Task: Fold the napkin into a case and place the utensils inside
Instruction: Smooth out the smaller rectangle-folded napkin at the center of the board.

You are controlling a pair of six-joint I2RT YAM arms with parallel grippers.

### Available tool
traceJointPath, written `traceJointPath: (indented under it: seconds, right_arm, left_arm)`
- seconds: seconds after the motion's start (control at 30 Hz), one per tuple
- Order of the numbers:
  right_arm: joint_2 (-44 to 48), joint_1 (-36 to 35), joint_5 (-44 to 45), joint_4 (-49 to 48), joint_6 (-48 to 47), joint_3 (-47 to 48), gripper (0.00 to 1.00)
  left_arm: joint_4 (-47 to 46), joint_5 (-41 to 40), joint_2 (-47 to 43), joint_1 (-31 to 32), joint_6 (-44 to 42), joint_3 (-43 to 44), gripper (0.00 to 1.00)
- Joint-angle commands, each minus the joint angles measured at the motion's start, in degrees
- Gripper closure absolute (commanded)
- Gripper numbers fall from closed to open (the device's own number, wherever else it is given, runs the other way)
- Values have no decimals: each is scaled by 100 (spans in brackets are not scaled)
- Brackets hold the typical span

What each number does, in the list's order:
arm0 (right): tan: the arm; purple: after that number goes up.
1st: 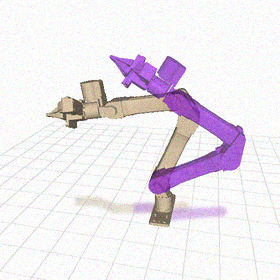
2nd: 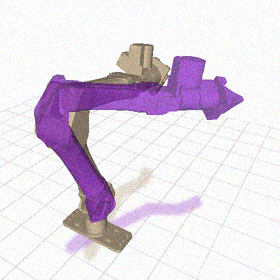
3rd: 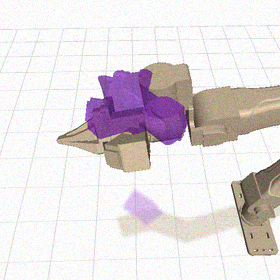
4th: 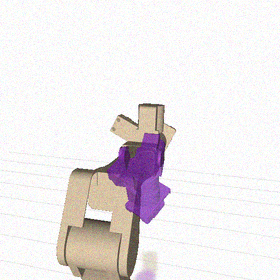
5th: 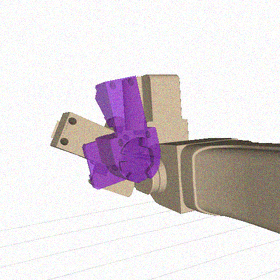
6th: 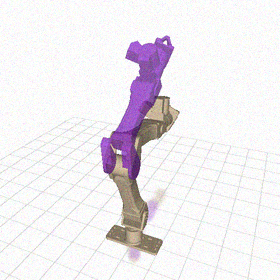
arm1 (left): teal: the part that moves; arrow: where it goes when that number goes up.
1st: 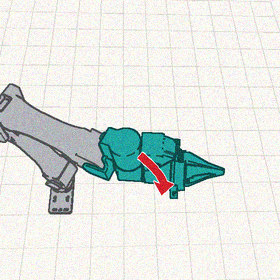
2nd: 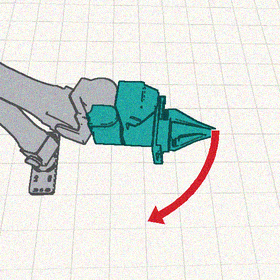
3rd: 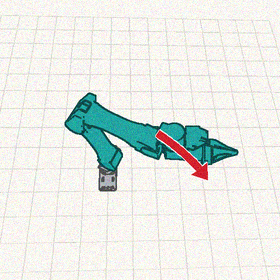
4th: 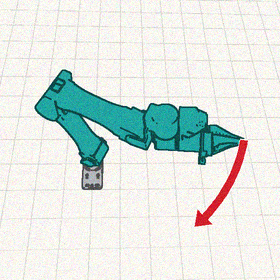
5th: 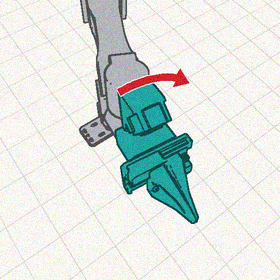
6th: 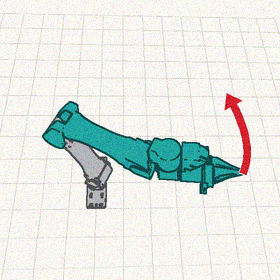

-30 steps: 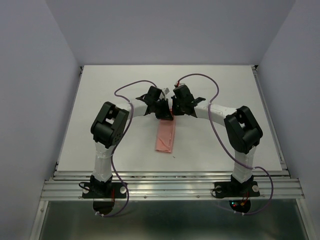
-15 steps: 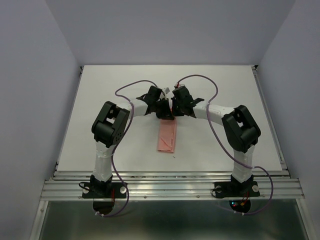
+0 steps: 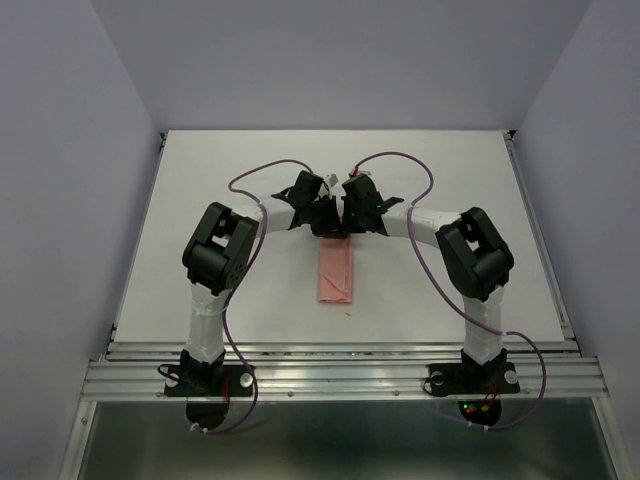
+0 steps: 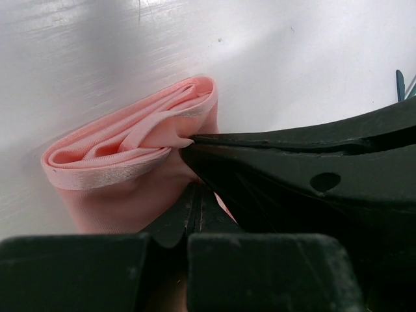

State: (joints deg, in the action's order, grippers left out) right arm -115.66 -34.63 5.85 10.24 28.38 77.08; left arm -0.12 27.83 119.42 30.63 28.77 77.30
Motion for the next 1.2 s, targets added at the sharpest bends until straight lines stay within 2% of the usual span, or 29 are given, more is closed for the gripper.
traceJointPath:
  seconds: [0.0, 0.17, 0.43, 0.63, 1.17]
  right_arm:
    - [-291, -140, 39, 233, 159, -17, 99]
    - [-229, -140, -5, 224, 133, -35, 99]
    - [-203, -140, -101, 215, 159, 35, 99]
    - [-142, -140, -136, 224, 185, 18, 99]
    - [113, -140, -172, 233, 177, 88, 99]
  left_arm:
    - [205, -102, -577, 4, -65, 14, 100]
    - [320, -252, -876, -224, -188, -188, 100]
    - [337, -226, -876, -488, -276, -145, 100]
    - [328, -516, -578, -550, -153, 74, 100]
    - [302, -454, 55, -479, -30, 435, 100]
